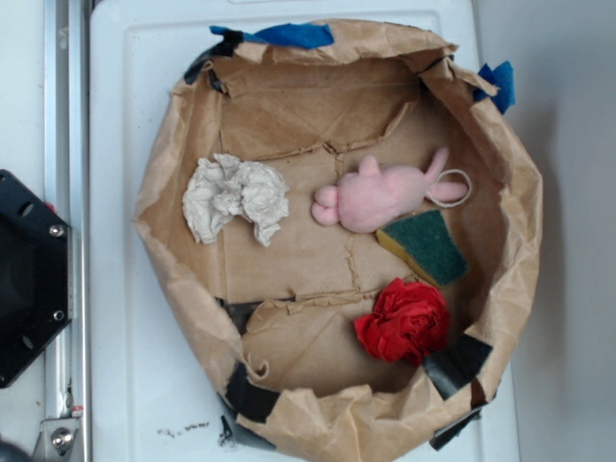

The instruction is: Grab the white paper.

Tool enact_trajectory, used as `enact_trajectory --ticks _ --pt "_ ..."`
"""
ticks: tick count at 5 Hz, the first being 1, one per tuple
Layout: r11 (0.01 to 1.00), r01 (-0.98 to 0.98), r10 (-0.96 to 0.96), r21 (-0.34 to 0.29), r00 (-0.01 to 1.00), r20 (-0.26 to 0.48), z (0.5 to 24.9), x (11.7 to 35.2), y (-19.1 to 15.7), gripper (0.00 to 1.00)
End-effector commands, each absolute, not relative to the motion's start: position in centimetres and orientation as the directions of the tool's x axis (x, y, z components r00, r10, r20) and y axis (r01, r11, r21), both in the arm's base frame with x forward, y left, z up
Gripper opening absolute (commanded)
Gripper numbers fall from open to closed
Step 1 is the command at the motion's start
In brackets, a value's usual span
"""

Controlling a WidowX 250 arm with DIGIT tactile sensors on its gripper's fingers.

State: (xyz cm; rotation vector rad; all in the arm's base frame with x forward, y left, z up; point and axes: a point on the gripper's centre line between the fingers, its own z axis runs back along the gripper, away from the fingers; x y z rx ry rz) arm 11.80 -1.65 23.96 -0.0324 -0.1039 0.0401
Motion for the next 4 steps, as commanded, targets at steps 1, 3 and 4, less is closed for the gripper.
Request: enact_trajectory --ticks 1,3,4 --pt "0.999 -0.038 0.042 -0.034 0.994 0.103 24.0 11.8 -1.7 1.0" --pt "0.999 -0.017 0.022 -0.032 0.986 0.164 23.4 16.8 -1.3 1.0" --pt "0.999 0.043 -0.041 -0.013 0.986 0.162 22.2 19.5 -0.6 1.0"
